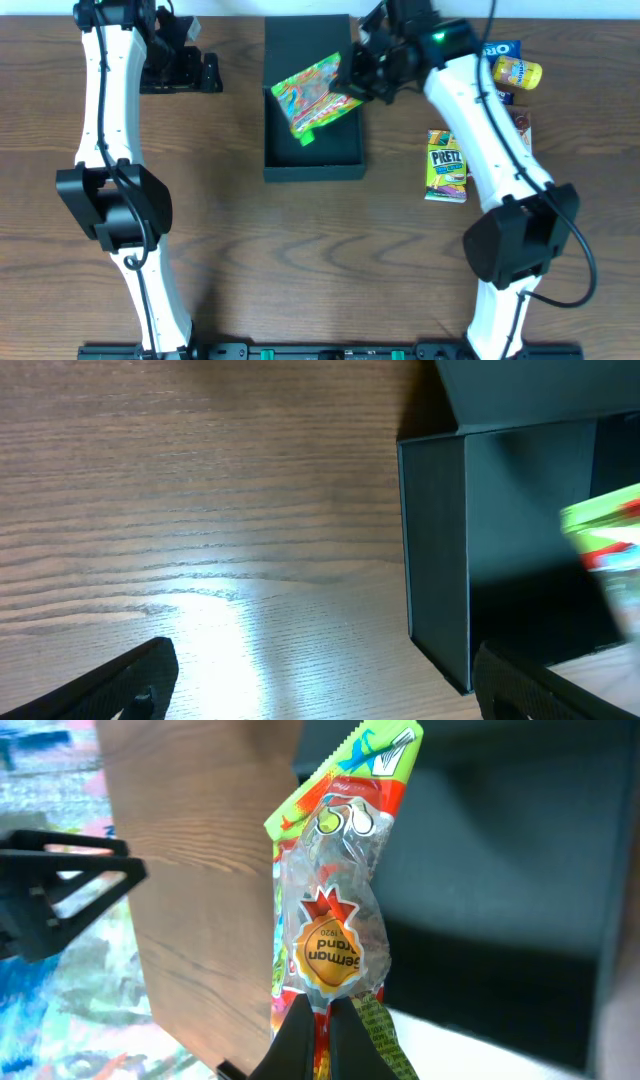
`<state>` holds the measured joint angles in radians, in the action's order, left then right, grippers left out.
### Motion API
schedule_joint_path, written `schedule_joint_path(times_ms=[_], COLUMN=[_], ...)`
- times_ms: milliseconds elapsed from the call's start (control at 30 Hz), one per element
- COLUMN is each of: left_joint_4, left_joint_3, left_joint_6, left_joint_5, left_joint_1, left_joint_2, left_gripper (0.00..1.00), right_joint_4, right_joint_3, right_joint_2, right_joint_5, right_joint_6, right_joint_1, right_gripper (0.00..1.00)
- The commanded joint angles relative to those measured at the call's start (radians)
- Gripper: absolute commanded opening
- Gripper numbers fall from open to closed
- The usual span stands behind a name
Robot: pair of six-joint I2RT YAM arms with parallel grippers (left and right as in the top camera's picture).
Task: Pack container
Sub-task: 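Carry the gummy worms bag with the right gripper over the box, then lower the gummy bag into the box and open the right gripper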
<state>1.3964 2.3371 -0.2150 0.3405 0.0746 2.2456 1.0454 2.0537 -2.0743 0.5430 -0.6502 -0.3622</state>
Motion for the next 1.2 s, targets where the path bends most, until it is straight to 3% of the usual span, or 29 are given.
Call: schedule_joint_path(times_ms=[0, 400, 467, 500, 600, 733, 767, 833, 867, 900, 967, 1167], left_joint_4=[-0.001, -0.006, -0.009, -0.010, -0.010, -0.010, -0.010, -0.010, -0.010, -0.010, -0.015, -0.110], left_joint_3=[0.011, 0.011, 0.011, 0.011, 0.011, 0.011, 0.010, 0.007, 0.006, 0.003, -0.013, -0.209], left_joint_6=[-0.017, -0.017, -0.017, -0.017, -0.017, -0.017, -0.017, -0.017, -0.017, -0.017, -0.006, 0.021], left_joint_5=[0.019, 0.053, 0.053, 0.053, 0.053, 0.053, 0.053, 0.053, 0.053, 0.053, 0.054, 0.158], left_joint_1=[0.004, 0.004, 0.004, 0.004, 0.004, 0.004, 0.004, 0.003, 0.003, 0.004, 0.003, 0.001], left_joint_2=[-0.043, -0.043, -0.043, -0.043, -0.043, -0.043, -0.043, -0.043, -0.042, -0.042, -0.042, -0.042], left_gripper=[0.95, 0.95, 0.95, 0.95, 0.95, 0.95, 0.95, 0.97, 0.84, 0.50, 0.06, 0.06], right_joint_4=[-0.032, -0.157, -0.160, -0.160, -0.159, -0.188, -0.194, -0.175, -0.148, -0.114, -0.075, -0.068], right_joint_3=[-0.037, -0.136, -0.140, -0.139, -0.137, -0.137, -0.137, -0.137, -0.137, -0.137, -0.137, -0.137], right_joint_2=[0.023, 0.023, 0.023, 0.023, 0.031, 0.076, 0.090, 0.101, 0.101, 0.089, 0.056, -0.055], right_joint_5=[-0.052, -0.206, -0.203, -0.203, -0.195, -0.208, -0.234, -0.310, -0.360, -0.415, -0.446, -0.462], right_joint_6=[-0.147, -0.276, -0.266, -0.238, -0.147, 0.006, 0.078, 0.171, 0.180, 0.181, 0.208, 0.241], right_joint_1=[-0.052, -0.113, -0.116, -0.116, -0.103, -0.075, -0.074, -0.077, -0.080, -0.089, -0.103, -0.137], right_gripper=[0.02, 0.03, 0.78, 0.99, 0.99, 0.98, 0.91, 0.24, 0.02, 0.02, 0.01, 0.02])
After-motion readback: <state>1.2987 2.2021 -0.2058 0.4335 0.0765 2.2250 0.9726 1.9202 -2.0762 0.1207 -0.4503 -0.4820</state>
